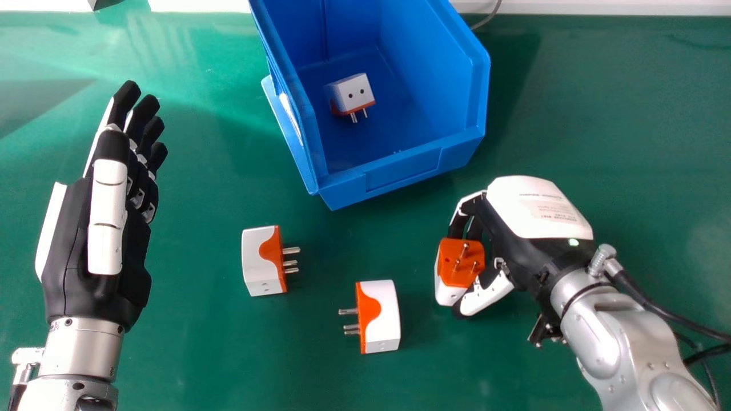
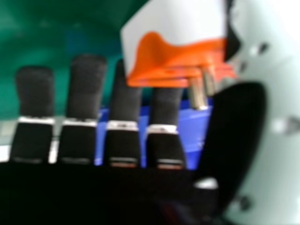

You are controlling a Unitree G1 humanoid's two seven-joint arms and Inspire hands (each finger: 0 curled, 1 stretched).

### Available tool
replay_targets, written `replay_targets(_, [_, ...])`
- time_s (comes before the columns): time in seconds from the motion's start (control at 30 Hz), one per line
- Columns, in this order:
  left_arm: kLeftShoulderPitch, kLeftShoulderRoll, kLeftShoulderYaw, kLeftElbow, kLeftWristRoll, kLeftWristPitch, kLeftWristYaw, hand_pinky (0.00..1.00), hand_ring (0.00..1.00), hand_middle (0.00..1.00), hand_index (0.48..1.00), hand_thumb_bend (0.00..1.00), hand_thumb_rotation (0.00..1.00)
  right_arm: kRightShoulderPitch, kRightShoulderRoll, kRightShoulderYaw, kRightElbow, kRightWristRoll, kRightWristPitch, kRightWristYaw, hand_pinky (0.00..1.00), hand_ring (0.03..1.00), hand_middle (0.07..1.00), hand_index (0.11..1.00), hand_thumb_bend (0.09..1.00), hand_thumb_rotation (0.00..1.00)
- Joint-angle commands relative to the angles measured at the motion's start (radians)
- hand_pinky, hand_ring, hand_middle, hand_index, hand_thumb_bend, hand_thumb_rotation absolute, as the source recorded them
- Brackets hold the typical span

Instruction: Pick all objects and put in blue box

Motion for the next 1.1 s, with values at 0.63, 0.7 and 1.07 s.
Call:
replay_targets(0.63, [-0.003,0.012,0.0,-0.017,0.012,-0.015,-0.003,1.0,0.97,0.96,0.951,0.71,0.89,0.167,-0.024,-0.096,-0.491,-0.083,-0.037,0.064,0.21,0.374,0.476,0.528,0.508,0.0])
replay_targets(0.7, [-0.002,0.013,0.001,-0.017,0.011,-0.015,-0.005,1.0,0.97,0.96,0.954,0.71,0.89,0.169,-0.018,-0.105,-0.518,-0.079,-0.047,0.071,0.22,0.368,0.467,0.527,0.508,0.0])
replay_targets(1.07, [0.003,0.003,-0.005,-0.028,0.014,-0.008,0.008,1.0,0.97,0.96,0.96,0.7,0.9,0.084,0.01,-0.143,-0.619,-0.066,-0.091,0.139,0.25,0.372,0.467,0.535,0.496,0.0])
